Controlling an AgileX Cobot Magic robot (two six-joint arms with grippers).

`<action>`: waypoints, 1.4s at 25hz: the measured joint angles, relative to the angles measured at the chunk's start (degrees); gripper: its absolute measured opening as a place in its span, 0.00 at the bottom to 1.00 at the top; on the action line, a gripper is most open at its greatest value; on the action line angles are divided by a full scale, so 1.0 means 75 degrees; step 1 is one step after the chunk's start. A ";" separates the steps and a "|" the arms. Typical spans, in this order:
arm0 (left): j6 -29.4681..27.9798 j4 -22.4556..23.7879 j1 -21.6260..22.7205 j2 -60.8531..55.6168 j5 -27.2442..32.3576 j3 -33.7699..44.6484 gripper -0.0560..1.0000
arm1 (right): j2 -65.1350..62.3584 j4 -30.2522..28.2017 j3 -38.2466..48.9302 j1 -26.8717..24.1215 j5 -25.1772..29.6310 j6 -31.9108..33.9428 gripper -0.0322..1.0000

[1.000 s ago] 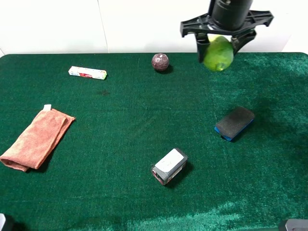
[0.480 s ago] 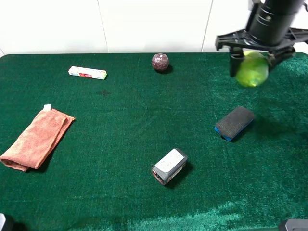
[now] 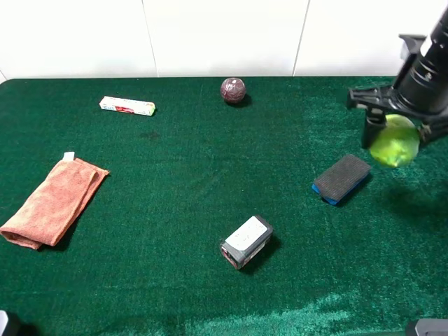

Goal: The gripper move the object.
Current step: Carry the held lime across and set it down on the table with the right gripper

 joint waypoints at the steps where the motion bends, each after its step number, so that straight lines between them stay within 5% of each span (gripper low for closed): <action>1: 0.0000 0.0000 0.0000 0.0000 0.0000 0.0000 0.93 | -0.0009 0.0018 0.0133 -0.0063 -0.0099 0.0000 0.49; 17: 0.0000 0.0000 0.0000 0.0000 0.0000 0.0000 0.93 | -0.0009 0.0253 0.2283 -0.1188 -0.2517 0.0002 0.49; 35: 0.0000 0.0000 0.0000 0.0000 0.0000 0.0000 0.93 | 0.0932 0.0251 0.2728 -0.1440 -0.3913 -0.0128 0.49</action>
